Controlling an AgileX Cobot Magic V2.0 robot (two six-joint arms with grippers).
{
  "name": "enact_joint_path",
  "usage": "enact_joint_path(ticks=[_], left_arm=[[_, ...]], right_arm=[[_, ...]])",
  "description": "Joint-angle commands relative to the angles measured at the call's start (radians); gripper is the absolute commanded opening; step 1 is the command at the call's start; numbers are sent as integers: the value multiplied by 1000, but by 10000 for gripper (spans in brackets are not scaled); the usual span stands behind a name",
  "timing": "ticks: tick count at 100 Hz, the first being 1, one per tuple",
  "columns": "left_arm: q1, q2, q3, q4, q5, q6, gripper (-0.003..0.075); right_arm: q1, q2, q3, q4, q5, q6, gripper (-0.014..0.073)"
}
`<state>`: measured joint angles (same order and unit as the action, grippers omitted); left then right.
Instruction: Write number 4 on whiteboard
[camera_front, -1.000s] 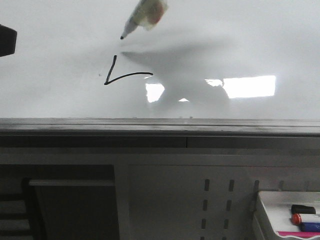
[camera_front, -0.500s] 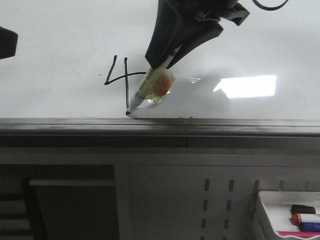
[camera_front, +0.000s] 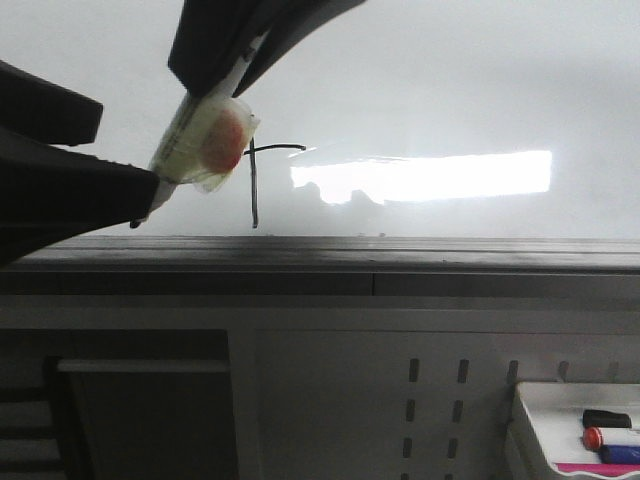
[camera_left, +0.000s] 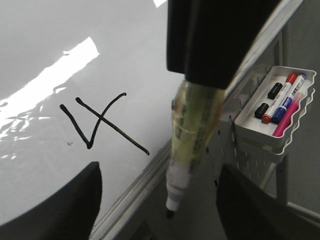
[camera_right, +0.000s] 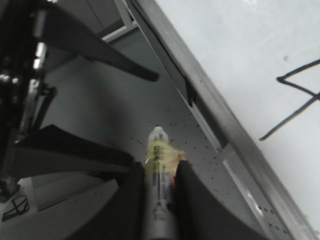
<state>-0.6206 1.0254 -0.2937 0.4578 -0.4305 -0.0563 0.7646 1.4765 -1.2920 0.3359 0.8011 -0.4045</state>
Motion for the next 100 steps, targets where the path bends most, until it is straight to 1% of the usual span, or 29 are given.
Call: enact_joint_path(ticks=[1, 15, 20, 25, 27, 30, 32, 37, 39, 42, 43, 92, 97, 100], left_arm=[[-8, 27, -28, -61, -116, -13, 441], [-8, 47, -28, -52, -133, -17, 435], [-8, 47, -28, -52, -133, -17, 407], [-8, 47, -28, -50, -133, -17, 349], [-8, 47, -28, -50, -133, -17, 313], [-8, 47, -28, -50, -133, -17, 244], [-8, 47, -28, -50, -133, -17, 213], [-8, 48, -28, -48, -132, -17, 86], [-8, 48, -28, -48, -132, -17, 56], [-8, 48, -28, -48, -132, -17, -16], [-8, 48, -28, -46, -132, -17, -22], [-8, 49, -28, -44, -132, -17, -20], [-8, 49, -28, -44, -132, -17, -20], [-8, 49, -28, -44, -132, -17, -20]], right_arm=[[23, -40, -35, -5, -28, -10, -64], [36, -40, -35, -5, -28, -10, -64], [38, -40, -35, -3, -28, -10, -64], [38, -40, -35, -3, -28, -10, -64], [38, -40, -35, -3, -28, -10, -64], [38, -40, -35, -3, -28, -10, -64], [38, -40, -35, -3, -28, -10, -64], [38, -40, -35, -3, -28, -10, -64], [38, -40, -35, -3, -28, -10, -64], [38, -40, -35, -3, -28, -10, -64], [38, -40, -35, -3, -28, -10, -64], [38, -40, -35, 28, -45, -10, -64], [38, -40, -35, 30, -46, -10, -50], [38, -40, -35, 30, -47, -10, -14]])
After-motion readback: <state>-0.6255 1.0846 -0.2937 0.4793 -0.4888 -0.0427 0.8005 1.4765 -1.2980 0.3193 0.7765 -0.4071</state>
